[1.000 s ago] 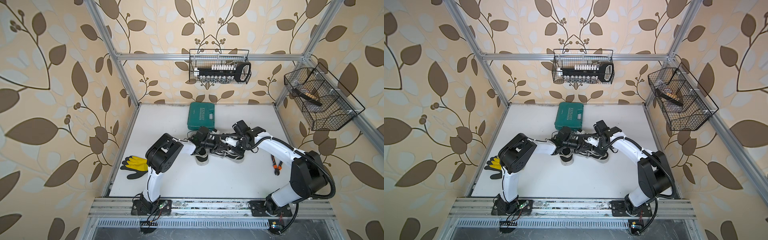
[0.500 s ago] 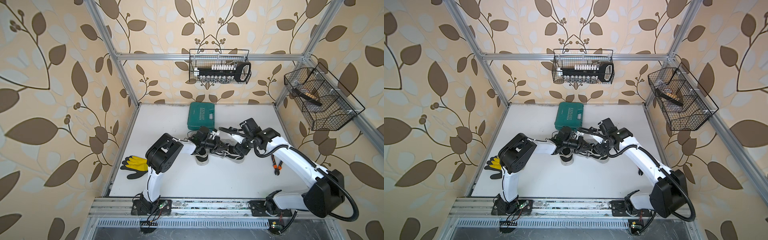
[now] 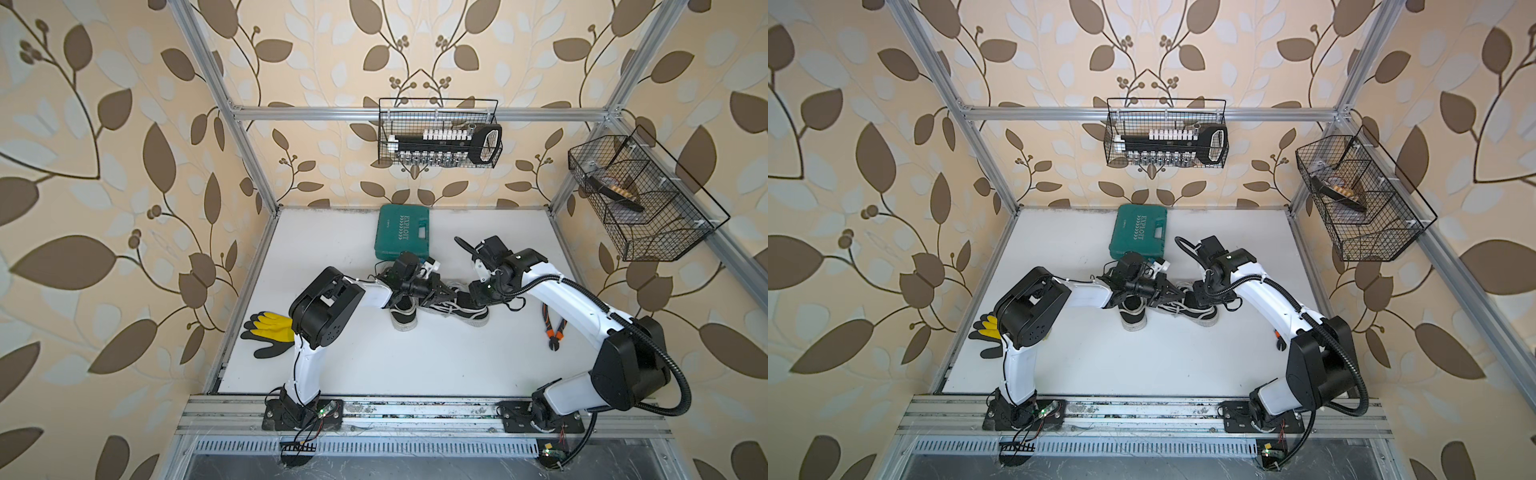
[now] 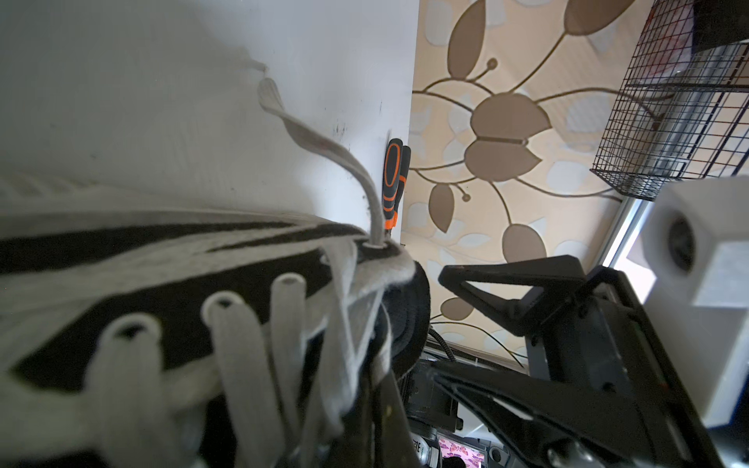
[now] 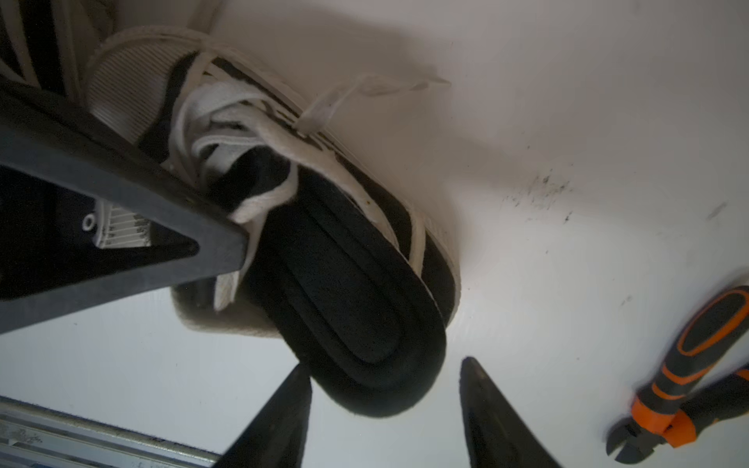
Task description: Insert the insole into the shoe
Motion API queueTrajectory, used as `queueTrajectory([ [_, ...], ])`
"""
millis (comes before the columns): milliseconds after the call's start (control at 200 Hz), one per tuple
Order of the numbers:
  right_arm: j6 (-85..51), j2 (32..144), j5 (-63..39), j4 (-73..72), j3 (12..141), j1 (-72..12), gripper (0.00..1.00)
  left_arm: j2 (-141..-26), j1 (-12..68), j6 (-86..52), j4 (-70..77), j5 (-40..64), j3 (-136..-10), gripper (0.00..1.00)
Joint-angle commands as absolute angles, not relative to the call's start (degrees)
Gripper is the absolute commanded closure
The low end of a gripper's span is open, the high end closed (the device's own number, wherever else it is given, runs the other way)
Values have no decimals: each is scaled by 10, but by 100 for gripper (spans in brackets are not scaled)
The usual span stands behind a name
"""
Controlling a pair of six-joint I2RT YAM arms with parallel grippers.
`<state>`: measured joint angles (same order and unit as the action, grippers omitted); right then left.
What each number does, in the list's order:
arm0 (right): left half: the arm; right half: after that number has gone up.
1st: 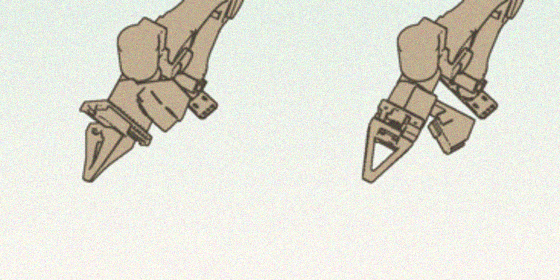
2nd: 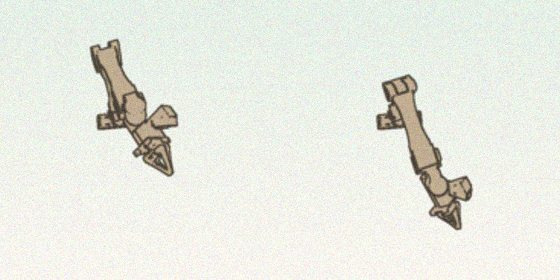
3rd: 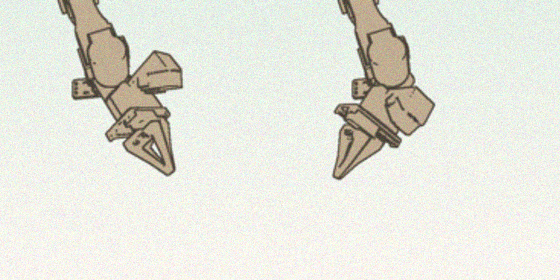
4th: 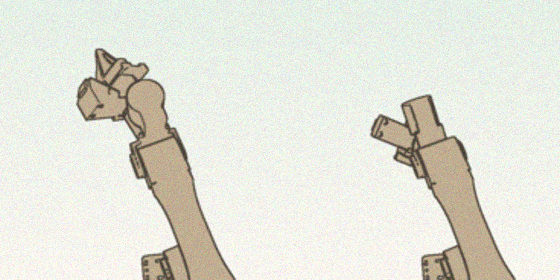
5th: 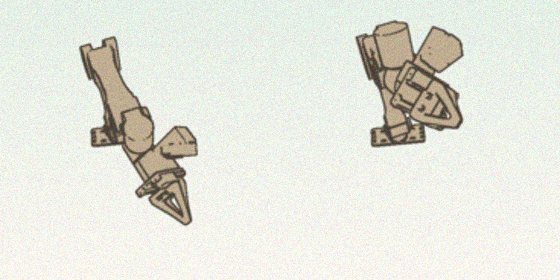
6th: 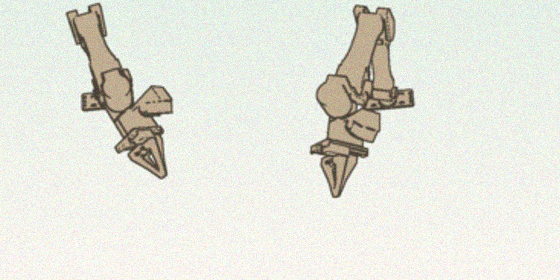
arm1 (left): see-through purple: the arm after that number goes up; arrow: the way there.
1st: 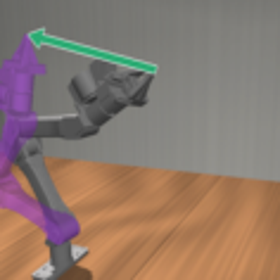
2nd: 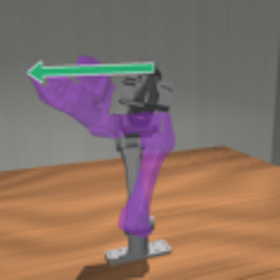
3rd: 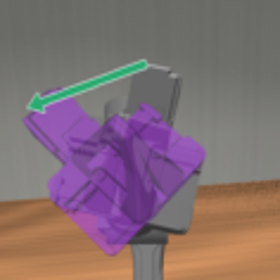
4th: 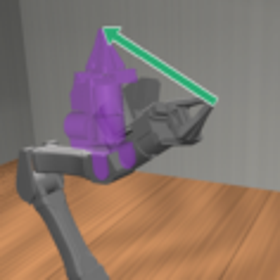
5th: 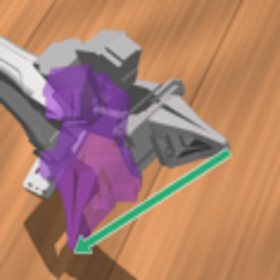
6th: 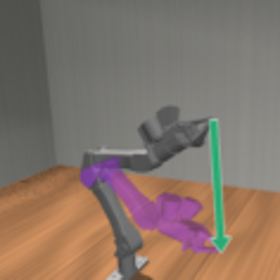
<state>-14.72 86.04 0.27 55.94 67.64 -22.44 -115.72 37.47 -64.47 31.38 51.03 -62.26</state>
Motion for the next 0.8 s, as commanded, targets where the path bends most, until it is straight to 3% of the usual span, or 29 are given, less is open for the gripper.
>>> queueTrajectory([
  [0,-197,862,-28,568,692,-219,46,-1124,378,-625,308,526,-637,100],
  [715,-207,862,-12,564,659,-204,48,-1125,380,-625,306,527,-643,100],
  [795,-205,859,-27,553,654,-203,58,-1125,380,-625,306,526,-642,100],
])
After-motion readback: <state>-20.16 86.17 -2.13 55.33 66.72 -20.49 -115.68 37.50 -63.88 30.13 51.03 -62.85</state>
